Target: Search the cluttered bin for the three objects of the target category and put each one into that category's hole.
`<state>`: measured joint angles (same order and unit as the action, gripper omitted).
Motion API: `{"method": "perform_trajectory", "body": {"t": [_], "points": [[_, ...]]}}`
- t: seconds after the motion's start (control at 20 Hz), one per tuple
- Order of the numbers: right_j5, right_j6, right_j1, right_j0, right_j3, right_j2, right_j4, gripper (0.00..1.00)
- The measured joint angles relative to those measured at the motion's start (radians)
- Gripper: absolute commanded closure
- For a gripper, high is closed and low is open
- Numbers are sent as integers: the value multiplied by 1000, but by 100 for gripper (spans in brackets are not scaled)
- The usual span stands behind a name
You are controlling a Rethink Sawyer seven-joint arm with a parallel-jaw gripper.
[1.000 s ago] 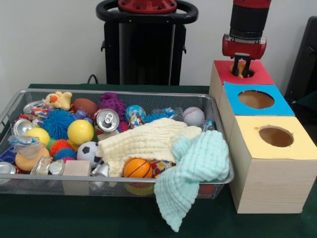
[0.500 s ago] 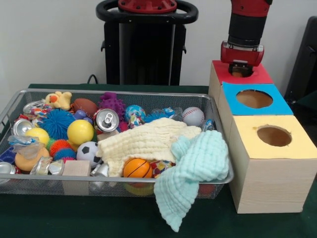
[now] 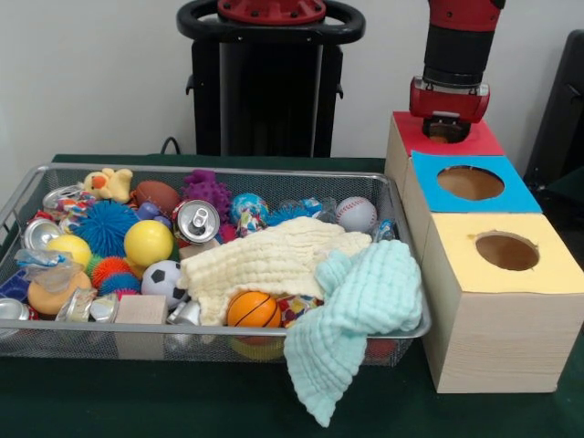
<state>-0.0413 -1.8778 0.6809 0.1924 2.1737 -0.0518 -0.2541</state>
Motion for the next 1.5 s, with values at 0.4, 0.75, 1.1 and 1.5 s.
{"method": "perform_trajectory", "body": {"t": [0.4, 0.75, 1.1, 1.5], "points": [[0, 0, -2, 0, 1, 0, 0, 100], [-1, 0, -12, 0, 7, -3, -3, 100], [4, 0, -9, 0, 7, -3, -3, 100], [87, 0, 44, 0, 18, -5, -3, 100]]}}
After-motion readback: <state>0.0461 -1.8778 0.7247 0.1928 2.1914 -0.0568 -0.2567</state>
